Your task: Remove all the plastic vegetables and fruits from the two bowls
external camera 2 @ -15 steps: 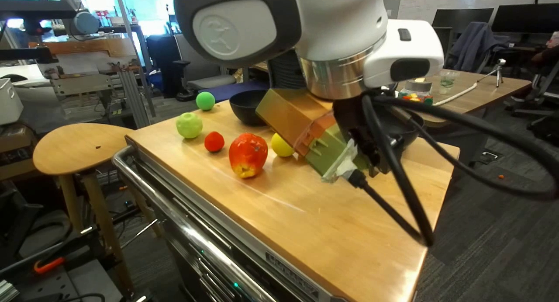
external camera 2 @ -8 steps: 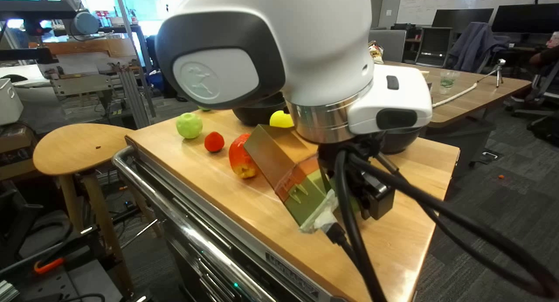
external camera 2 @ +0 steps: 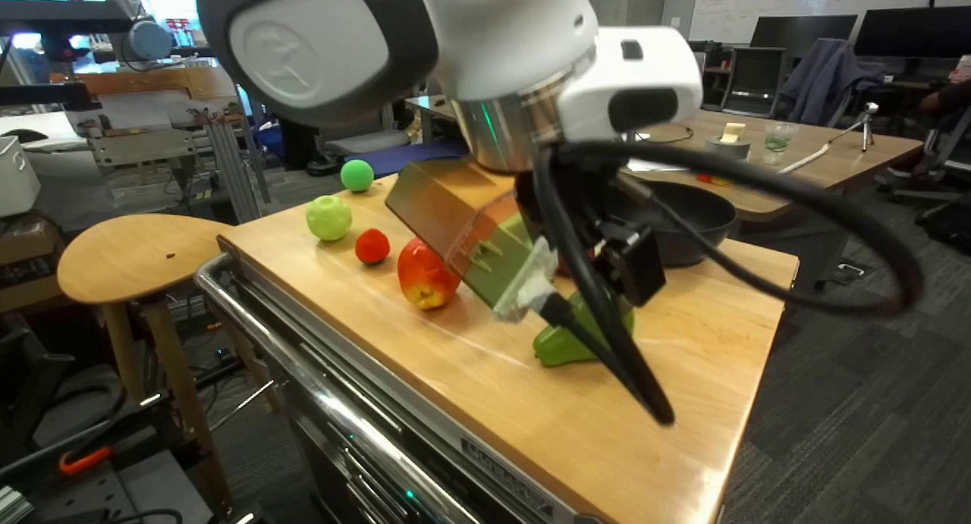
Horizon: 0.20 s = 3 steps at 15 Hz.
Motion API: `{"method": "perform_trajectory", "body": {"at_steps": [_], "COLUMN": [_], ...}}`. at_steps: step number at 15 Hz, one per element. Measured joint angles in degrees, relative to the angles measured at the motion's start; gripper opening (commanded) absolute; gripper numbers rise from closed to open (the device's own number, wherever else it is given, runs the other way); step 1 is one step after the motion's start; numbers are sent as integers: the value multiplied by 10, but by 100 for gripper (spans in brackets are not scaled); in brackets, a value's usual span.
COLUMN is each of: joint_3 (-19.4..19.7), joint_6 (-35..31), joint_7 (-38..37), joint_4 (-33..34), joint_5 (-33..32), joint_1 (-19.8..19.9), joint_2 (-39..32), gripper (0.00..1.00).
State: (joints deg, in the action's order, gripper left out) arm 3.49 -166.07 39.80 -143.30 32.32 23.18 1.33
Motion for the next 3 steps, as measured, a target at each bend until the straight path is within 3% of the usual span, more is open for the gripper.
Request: {"method": "perform_trajectory", "body": {"at_steps": [3], "joint_3": [-5], "joint_6": [89], "joint_7": [73], "joint_4": [-7], "joint_5": [92], "joint_1": [-15], "joint_2": [97], "gripper": [100]}}
